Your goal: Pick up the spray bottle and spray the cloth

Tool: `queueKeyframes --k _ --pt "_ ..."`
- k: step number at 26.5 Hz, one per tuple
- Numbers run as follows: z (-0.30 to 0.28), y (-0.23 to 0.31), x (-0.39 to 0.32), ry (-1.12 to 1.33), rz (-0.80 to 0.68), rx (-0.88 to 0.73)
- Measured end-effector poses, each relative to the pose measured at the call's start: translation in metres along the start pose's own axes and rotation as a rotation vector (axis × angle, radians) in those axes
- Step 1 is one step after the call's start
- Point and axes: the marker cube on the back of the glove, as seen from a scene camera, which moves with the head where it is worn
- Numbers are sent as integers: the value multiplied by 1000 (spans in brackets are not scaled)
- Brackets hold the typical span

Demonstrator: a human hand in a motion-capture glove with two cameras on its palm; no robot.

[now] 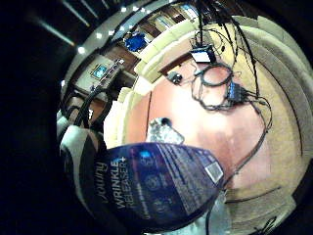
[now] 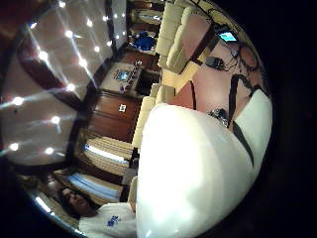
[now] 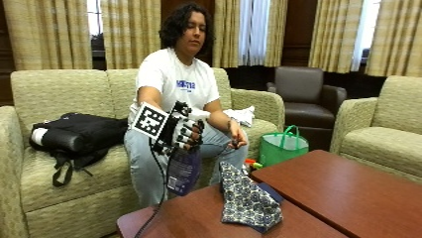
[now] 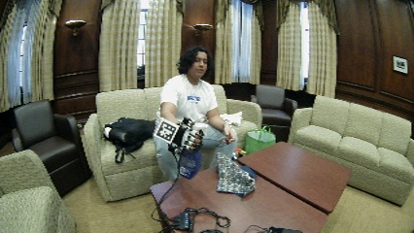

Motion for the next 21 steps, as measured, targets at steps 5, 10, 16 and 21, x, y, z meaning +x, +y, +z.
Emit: queueKeyframes --k 5,10,16,21 --pt "3 16 -21 80 -23 -174" --pt "29 28 -38 275 -96 -399" --pt "82 42 -55 560 -218 -637" --pt "127 47 -57 770 -287 -817"
